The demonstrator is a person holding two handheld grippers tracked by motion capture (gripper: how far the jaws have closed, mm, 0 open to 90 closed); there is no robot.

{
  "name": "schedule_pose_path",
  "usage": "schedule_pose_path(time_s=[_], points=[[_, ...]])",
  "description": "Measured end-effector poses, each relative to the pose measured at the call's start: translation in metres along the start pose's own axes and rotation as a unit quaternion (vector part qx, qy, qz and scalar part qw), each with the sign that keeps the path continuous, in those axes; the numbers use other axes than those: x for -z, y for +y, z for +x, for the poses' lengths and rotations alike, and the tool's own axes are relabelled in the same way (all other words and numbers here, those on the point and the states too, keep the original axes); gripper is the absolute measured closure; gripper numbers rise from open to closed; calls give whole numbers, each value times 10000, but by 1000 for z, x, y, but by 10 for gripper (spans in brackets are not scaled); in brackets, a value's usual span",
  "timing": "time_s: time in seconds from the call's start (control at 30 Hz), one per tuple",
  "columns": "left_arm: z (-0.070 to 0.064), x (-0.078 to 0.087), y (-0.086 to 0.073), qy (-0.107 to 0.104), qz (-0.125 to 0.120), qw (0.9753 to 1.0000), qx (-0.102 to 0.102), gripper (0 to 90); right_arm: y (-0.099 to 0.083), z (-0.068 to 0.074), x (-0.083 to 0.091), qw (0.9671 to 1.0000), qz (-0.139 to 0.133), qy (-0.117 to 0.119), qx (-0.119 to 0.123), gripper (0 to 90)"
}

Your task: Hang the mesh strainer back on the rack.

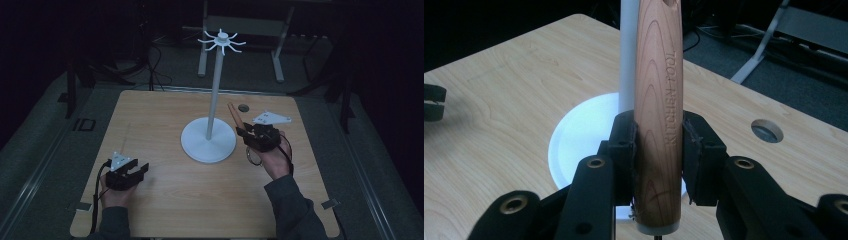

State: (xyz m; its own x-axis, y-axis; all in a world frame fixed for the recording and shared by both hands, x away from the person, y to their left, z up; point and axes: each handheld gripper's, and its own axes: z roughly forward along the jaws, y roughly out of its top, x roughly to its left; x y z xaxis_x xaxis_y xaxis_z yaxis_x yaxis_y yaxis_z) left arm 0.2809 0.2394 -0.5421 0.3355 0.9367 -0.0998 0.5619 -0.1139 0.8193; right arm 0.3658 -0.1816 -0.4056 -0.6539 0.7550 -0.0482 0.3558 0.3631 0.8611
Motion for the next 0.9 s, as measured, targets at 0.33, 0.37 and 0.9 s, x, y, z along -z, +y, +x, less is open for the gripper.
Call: schedule_pose_path(time_s=[0.33,0.37,0.9], points=[[0,0,0,0,-14,10000,6,507,7,1,3,9999,-122,1,-47,694],[0,0,0,2,-20,10000,10,507,8,1,3,9999,-133,4,-46,694],[0,1,0,2,-28,10000,16,507,16,0,7,9996,-285,-45,-78,694]])
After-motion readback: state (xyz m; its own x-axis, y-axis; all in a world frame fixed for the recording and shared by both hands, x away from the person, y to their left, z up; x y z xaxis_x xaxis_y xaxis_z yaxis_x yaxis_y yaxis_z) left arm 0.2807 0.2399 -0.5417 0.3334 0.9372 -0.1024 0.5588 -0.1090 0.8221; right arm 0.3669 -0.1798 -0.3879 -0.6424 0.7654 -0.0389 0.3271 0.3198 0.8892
